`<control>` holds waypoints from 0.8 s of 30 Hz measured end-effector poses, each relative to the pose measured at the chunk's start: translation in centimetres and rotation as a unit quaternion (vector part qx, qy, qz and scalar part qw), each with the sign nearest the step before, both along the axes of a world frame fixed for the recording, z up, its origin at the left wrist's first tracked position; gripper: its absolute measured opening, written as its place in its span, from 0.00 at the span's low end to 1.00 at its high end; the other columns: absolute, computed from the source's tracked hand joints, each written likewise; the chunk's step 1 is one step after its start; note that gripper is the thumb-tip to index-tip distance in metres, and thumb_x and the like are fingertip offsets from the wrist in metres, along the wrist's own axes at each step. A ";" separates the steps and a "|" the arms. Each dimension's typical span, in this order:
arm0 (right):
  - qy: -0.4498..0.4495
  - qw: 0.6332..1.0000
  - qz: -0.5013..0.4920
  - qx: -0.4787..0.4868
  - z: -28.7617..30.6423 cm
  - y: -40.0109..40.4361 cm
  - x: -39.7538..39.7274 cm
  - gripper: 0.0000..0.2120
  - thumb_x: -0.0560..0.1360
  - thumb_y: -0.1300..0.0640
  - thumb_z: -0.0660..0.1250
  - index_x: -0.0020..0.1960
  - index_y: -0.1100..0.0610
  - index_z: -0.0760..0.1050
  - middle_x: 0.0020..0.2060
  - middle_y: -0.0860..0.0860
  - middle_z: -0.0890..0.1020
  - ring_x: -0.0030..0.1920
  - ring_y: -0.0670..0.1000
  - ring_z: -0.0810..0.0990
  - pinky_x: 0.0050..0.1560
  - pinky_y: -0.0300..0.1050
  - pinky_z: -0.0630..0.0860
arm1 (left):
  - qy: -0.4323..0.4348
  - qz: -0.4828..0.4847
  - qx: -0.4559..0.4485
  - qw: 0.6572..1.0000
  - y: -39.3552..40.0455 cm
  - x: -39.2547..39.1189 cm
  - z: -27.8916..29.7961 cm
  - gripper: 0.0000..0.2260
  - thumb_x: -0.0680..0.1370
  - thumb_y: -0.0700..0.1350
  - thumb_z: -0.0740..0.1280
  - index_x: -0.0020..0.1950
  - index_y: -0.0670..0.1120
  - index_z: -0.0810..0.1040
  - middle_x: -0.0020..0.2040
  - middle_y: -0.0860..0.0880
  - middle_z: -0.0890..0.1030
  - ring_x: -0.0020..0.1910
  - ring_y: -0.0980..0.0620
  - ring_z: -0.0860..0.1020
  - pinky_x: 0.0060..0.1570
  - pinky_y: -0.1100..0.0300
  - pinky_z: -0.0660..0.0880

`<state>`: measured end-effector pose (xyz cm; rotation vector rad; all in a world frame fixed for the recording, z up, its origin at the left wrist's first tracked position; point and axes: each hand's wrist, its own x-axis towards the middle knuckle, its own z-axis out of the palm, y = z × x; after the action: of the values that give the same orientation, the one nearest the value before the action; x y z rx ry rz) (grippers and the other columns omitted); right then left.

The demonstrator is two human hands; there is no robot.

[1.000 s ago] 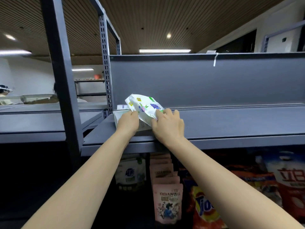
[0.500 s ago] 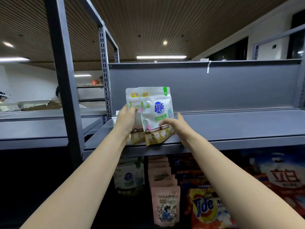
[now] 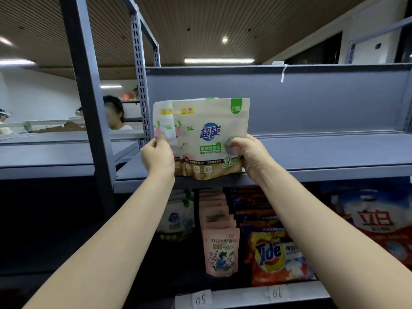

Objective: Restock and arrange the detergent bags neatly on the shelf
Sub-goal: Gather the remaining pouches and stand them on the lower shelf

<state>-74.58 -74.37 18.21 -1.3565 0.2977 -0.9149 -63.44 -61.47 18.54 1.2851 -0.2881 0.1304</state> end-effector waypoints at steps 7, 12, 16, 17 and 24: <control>-0.019 1.000 -0.018 0.003 -2.0 2.5 -2.0 0.04 0.64 0.65 0.61 0.34 0.57 0.70 0.22 0.48 0.72 0.20 0.45 0.68 0.22 0.31 0.62 | 0.025 0.140 -0.066 0.988 3.0 -1.3 -1.9 0.23 0.80 0.51 0.59 0.26 0.47 0.61 0.25 0.52 0.66 0.26 0.54 0.62 0.28 0.59 0.59; 0.043 0.996 -0.058 -0.058 -5.9 2.9 -2.7 0.14 0.73 0.67 0.61 0.29 0.59 0.67 0.20 0.49 0.68 0.20 0.44 0.64 0.25 0.37 0.59 | 0.001 0.168 0.003 0.986 4.8 -2.5 -5.5 0.23 0.80 0.52 0.59 0.26 0.46 0.66 0.26 0.52 0.70 0.27 0.54 0.67 0.28 0.60 0.62; 0.104 0.990 -0.060 -0.072 -9.9 3.0 -3.1 0.15 0.74 0.66 0.62 0.29 0.59 0.74 0.21 0.47 0.74 0.22 0.42 0.69 0.25 0.34 0.65 | -0.004 0.171 0.060 0.983 5.5 -3.0 -10.7 0.22 0.79 0.46 0.60 0.25 0.46 0.62 0.24 0.50 0.65 0.25 0.53 0.62 0.27 0.57 0.58; 0.119 0.989 -0.064 -0.062 -10.9 3.1 -3.0 0.16 0.73 0.66 0.62 0.28 0.58 0.74 0.22 0.47 0.75 0.23 0.43 0.69 0.26 0.34 0.65 | -0.005 0.165 0.070 0.984 5.5 -3.2 -12.0 0.22 0.79 0.44 0.60 0.25 0.46 0.62 0.24 0.50 0.64 0.25 0.53 0.61 0.28 0.56 0.58; 0.229 0.972 -0.056 0.000 -18.5 3.9 -2.0 0.15 0.72 0.63 0.58 0.27 0.56 0.70 0.32 0.56 0.72 0.36 0.53 0.69 0.39 0.46 0.65 | 0.165 0.039 0.106 0.980 4.5 -0.1 -21.3 0.16 0.77 0.42 0.58 0.30 0.46 0.58 0.29 0.50 0.60 0.29 0.52 0.58 0.31 0.56 0.54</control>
<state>-76.62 -70.52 -0.29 -1.5562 0.7328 -0.6820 -63.52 -56.96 -2.74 1.5059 0.0350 -0.0496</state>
